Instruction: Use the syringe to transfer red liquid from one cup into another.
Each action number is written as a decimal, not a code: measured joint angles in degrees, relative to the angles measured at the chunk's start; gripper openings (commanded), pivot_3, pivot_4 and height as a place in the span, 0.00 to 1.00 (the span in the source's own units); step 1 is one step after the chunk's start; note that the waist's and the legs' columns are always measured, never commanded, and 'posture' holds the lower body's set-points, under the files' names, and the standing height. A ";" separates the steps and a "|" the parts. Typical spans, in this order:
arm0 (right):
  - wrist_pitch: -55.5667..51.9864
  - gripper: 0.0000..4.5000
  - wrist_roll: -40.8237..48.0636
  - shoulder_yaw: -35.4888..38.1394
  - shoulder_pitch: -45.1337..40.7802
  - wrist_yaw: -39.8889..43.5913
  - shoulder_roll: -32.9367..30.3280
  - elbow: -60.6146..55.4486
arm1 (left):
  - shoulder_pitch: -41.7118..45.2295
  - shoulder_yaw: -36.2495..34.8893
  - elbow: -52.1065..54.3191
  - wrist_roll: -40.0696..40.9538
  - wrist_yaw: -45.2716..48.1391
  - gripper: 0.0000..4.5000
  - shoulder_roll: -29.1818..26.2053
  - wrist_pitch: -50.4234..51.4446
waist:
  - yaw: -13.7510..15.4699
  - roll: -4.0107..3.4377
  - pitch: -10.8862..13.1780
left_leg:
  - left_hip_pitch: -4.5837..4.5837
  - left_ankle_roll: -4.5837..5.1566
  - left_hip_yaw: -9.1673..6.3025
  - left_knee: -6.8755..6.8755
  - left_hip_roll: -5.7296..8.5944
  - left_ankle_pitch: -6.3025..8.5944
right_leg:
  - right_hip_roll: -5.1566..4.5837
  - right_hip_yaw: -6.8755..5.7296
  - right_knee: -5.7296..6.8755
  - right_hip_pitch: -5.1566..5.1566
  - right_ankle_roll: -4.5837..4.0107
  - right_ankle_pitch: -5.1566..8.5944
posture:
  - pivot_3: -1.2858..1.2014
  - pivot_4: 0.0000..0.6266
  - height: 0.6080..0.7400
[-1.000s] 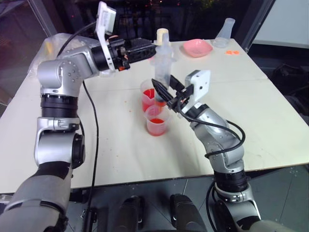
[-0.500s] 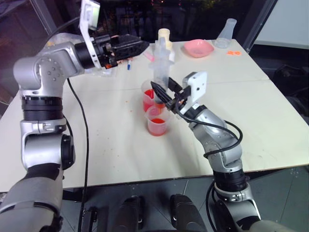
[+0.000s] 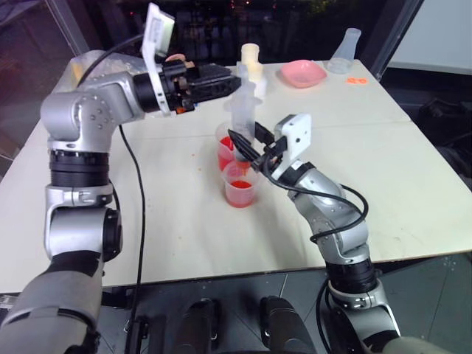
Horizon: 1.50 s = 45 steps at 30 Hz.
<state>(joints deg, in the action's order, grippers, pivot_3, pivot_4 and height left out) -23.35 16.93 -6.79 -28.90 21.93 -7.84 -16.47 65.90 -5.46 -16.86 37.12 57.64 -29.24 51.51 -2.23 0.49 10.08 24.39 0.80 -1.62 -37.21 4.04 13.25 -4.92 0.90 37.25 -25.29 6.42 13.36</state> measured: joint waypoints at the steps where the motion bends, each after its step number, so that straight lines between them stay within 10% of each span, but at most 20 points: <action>1: -0.02 0.32 -0.11 0.02 0.05 0.00 -0.13 0.01 | 0.05 0.23 -0.45 -0.30 0.33 0.77 0.08 -0.59 | 0.00 0.00 0.00 | 0.00 0.00 0.00 0.00 0.00 0.00 | 0.00 0.00 0.00 0.00 0.00 0.00 | 0.52 0.24 1.00; 8: -0.02 0.32 -0.73 0.37 0.39 -0.09 -0.14 0.09 | 1.13 1.32 -3.53 -1.74 2.15 0.77 1.48 -3.09 | -0.01 0.00 0.00 | 0.00 0.01 0.00 0.00 0.00 0.00 | 0.00 0.00 0.00 0.00 0.00 0.00 | 0.52 0.24 1.00; 21: -0.08 0.32 -1.04 0.35 0.42 -0.15 -0.10 0.11 | 2.08 1.57 -4.58 -2.02 3.73 0.00 3.38 -3.36 | -0.03 0.00 0.00 | 0.00 0.01 0.00 0.00 0.00 0.00 | 0.01 0.00 0.00 0.00 0.00 0.00 | 0.52 0.24 1.00; 45: -2.94 0.32 1.17 0.53 0.35 -0.66 1.62 -1.17 | 0.41 2.34 -0.61 -2.41 4.25 0.00 1.66 0.44 | -0.05 0.00 0.00 | 0.00 0.01 -0.01 -0.01 -0.01 0.00 | 0.01 0.00 0.00 0.01 0.00 0.00 | 0.52 0.24 1.00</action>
<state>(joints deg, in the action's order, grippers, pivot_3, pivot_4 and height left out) -26.29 18.10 -6.26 -28.56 21.27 -6.23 -17.64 66.30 -3.12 -17.48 34.71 61.89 -27.57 51.95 -2.28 0.49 10.08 24.39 0.81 -1.63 -37.21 4.03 13.25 -4.91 0.90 37.25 -25.28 6.42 13.36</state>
